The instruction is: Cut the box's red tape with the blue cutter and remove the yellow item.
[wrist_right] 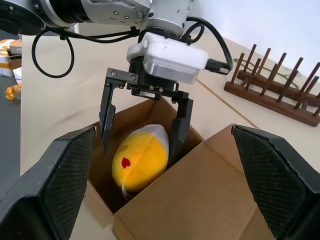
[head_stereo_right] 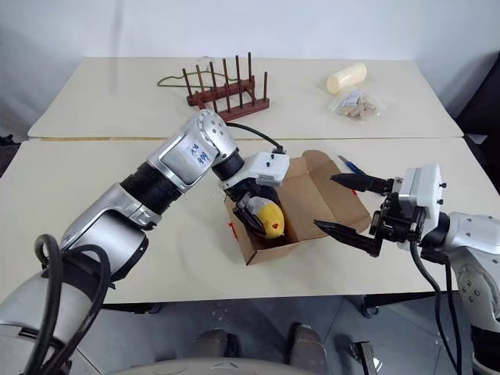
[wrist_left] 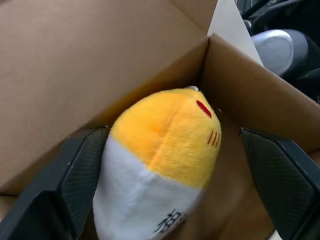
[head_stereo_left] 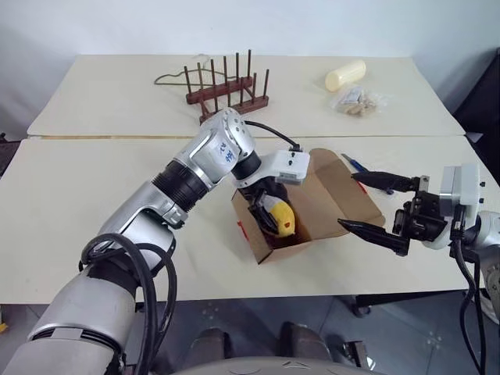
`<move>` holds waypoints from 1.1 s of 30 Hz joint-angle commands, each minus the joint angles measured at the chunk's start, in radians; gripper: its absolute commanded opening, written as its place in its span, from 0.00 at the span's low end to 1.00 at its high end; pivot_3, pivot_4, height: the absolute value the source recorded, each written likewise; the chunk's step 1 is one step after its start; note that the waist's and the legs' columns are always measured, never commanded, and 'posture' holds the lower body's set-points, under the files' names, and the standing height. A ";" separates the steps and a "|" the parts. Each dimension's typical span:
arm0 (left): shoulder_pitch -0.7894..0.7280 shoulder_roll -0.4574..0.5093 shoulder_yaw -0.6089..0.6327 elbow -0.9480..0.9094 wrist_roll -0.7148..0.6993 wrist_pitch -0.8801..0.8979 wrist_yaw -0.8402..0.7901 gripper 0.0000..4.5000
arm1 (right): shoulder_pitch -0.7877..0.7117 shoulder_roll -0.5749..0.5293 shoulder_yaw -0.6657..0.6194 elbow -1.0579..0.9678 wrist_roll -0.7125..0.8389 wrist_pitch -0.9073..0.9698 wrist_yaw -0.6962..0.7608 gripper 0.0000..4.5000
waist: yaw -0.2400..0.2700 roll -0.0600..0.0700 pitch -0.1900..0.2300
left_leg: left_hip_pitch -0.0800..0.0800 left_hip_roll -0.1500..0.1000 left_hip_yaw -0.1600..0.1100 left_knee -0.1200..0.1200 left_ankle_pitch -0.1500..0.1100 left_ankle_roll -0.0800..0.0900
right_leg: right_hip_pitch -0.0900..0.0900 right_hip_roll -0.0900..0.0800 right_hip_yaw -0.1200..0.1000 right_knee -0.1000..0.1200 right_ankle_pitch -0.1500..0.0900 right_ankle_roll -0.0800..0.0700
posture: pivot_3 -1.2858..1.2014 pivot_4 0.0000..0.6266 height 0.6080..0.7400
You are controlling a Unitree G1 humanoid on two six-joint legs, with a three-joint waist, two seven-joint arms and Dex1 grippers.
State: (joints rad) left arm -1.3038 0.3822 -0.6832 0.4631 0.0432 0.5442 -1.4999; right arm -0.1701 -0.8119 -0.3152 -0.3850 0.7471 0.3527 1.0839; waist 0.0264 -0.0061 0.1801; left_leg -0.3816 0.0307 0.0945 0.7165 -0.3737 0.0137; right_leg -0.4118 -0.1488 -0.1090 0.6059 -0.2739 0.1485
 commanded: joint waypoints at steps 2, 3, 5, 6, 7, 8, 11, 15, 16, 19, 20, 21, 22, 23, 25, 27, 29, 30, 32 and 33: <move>0.025 0.023 0.003 -0.070 0.035 0.014 -0.007 1.00 | -0.030 0.009 0.017 0.007 0.011 -0.004 0.013 1.00 | 0.002 0.000 0.000 | 0.000 0.000 0.000 0.000 0.000 0.000 | 0.000 0.000 0.000 0.001 0.000 0.000 | 0.52 0.24 1.00; 0.031 0.021 0.010 -0.081 0.034 0.022 -0.006 0.96 | -0.035 0.010 0.023 0.010 0.010 -0.005 0.015 1.00 | 0.003 0.000 0.000 | 0.000 0.000 0.000 0.000 0.000 0.000 | 0.000 0.000 0.000 0.000 0.000 0.000 | 0.52 0.24 1.00; 0.038 0.019 0.019 -0.099 0.034 0.034 -0.007 0.87 | -0.038 0.011 0.028 0.015 0.009 -0.008 0.021 1.00 | 0.006 0.000 0.000 | -0.002 0.000 -0.001 0.001 0.000 0.000 | 0.000 0.000 -0.001 0.000 0.000 0.000 | 0.52 0.24 1.00; 0.042 0.018 0.023 -0.106 0.034 0.034 -0.005 0.81 | -0.041 0.012 0.031 0.019 0.008 -0.010 0.023 1.00 | 0.007 0.000 0.000 | -0.003 0.000 -0.001 0.002 0.000 0.000 | 0.000 0.000 -0.001 0.000 0.000 0.000 | 0.52 0.24 1.00; 0.044 0.018 0.027 -0.111 0.034 0.034 -0.003 0.74 | -0.043 0.013 0.033 0.021 0.007 -0.011 0.025 1.00 | 0.006 0.000 0.000 | -0.003 0.000 -0.002 0.002 0.000 0.000 | -0.001 0.000 -0.001 0.000 0.000 0.000 | 0.52 0.24 1.00; 0.046 0.016 0.032 -0.115 0.033 0.040 0.002 0.67 | -0.045 0.013 0.034 0.024 0.006 -0.012 0.027 1.00 | 0.006 0.000 0.000 | -0.003 0.000 -0.002 0.003 0.000 0.000 | -0.001 0.000 -0.001 0.000 0.000 0.000 | 0.52 0.24 1.00; 0.051 0.011 0.042 -0.121 0.035 0.043 0.016 0.47 | -0.052 0.016 0.039 0.033 0.002 -0.016 0.032 1.00 | 0.003 0.000 0.000 | -0.003 0.000 -0.002 0.003 0.000 0.000 | -0.001 0.000 -0.001 0.000 0.000 0.000 | 0.52 0.24 1.00; 0.063 0.011 0.065 -0.135 0.031 0.036 0.039 0.21 | -0.058 0.026 0.047 0.042 -0.007 -0.025 0.036 1.00 | 0.002 0.000 0.000 | -0.003 0.000 -0.002 0.003 0.000 0.000 | -0.001 0.000 -0.001 0.000 0.000 0.000 | 0.52 0.24 1.00; 0.065 0.002 0.089 -0.139 0.013 0.040 0.046 0.16 | -0.059 0.028 0.048 0.044 -0.009 -0.027 0.038 1.00 | 0.002 0.000 0.000 | -0.003 0.000 -0.002 0.002 0.000 0.000 | -0.001 0.000 -0.002 0.000 0.000 0.000 | 0.52 0.24 1.00; 0.074 -0.063 0.251 -0.153 -0.116 0.101 0.096 0.01 | -0.058 0.039 0.050 0.048 -0.014 -0.033 0.037 1.00 | 0.004 0.000 0.000 | -0.004 0.000 -0.002 0.003 0.000 0.001 | -0.001 0.000 -0.002 0.000 0.000 0.000 | 0.52 0.24 1.00; 0.076 -0.076 0.285 -0.155 -0.141 0.113 0.109 0.00 | -0.058 0.042 0.051 0.049 -0.016 -0.034 0.037 1.00 | 0.005 0.000 0.000 | -0.004 0.000 -0.003 0.003 0.000 0.001 | -0.001 0.000 -0.002 0.001 0.000 0.001 | 0.52 0.24 1.00; 0.078 -0.088 0.323 -0.154 -0.163 0.129 0.133 0.00 | -0.057 0.044 0.051 0.050 -0.017 -0.035 0.037 1.00 | 0.004 0.000 0.000 | -0.004 0.000 -0.003 0.004 0.000 0.001 | -0.001 0.000 -0.002 0.000 0.000 0.001 | 0.52 0.24 1.00; 0.084 -0.104 0.392 -0.155 -0.212 0.138 0.160 0.00 | -0.057 0.048 0.051 0.053 -0.017 -0.036 0.035 1.00 | 0.002 0.000 0.000 | -0.004 0.000 -0.003 0.004 0.000 0.001 | -0.001 0.000 -0.002 0.000 0.001 0.001 | 0.52 0.24 1.00; 0.093 -0.121 0.479 -0.153 -0.266 0.124 0.202 0.00 | -0.056 0.055 0.051 0.057 -0.017 -0.039 0.033 1.00 | 0.000 0.000 0.000 | -0.004 0.000 -0.003 0.004 0.000 0.001 | -0.001 0.000 -0.002 0.001 0.001 0.001 | 0.52 0.24 1.00; 0.108 -0.165 0.683 -0.144 -0.378 0.069 0.332 0.00 | -0.062 0.074 0.059 0.068 -0.019 -0.052 0.029 1.00 | -0.003 0.001 0.000 | -0.004 0.000 -0.003 0.004 0.000 0.001 | -0.001 0.000 -0.003 0.002 0.001 0.001 | 0.52 0.24 1.00; 0.124 -0.175 0.864 -0.160 -0.461 0.044 0.486 0.00 | -0.084 0.104 0.072 0.082 -0.020 -0.070 0.020 1.00 | -0.008 0.001 -0.001 | -0.003 0.000 -0.003 0.004 0.000 0.001 | -0.001 -0.001 -0.002 0.002 0.001 0.001 | 0.52 0.24 1.00; 0.148 -0.157 0.931 -0.187 -0.495 0.042 0.559 0.00 | -0.098 0.118 0.078 0.090 -0.017 -0.075 0.022 1.00 | -0.013 0.000 0.000 | -0.003 0.001 -0.003 0.004 0.000 0.000 | -0.001 0.000 -0.002 0.004 0.001 0.001 | 0.52 0.24 1.00; 0.174 -0.132 0.952 -0.211 -0.497 0.029 0.579 0.00 | -0.107 0.125 0.085 0.092 -0.012 -0.072 0.024 1.00 | -0.017 0.000 0.000 | -0.002 0.002 -0.004 0.004 0.000 0.000 | -0.001 0.000 -0.003 0.004 0.001 0.001 | 0.52 0.24 1.00; 0.271 -0.042 1.048 -0.303 -0.518 0.056 0.650 0.00 | -0.140 0.154 0.114 0.092 0.013 -0.059 0.030 1.00 | -0.024 0.002 -0.001 | -0.002 0.001 -0.003 0.002 0.000 0.000 | -0.001 -0.001 -0.002 0.004 0.001 0.001 | 0.52 0.24 1.00; 0.369 0.027 1.104 -0.375 -0.516 0.062 0.664 0.00 | -0.155 0.181 0.145 0.082 0.029 -0.053 0.039 1.00 | -0.031 0.003 -0.001 | -0.001 0.001 -0.003 0.002 0.000 0.000 | -0.001 -0.001 -0.002 0.004 0.001 0.001 | 0.52 0.24 1.00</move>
State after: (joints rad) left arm -1.0270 0.3471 0.3333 0.1827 -0.4561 0.6000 -0.8749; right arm -0.3012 -0.6484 -0.1838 -0.2656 0.7363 0.2995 1.1085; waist -0.0048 -0.0036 0.1786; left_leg -0.3803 0.0314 0.0928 0.7171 -0.3735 0.0134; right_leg -0.4124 -0.1498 -0.1103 0.6105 -0.2733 0.1495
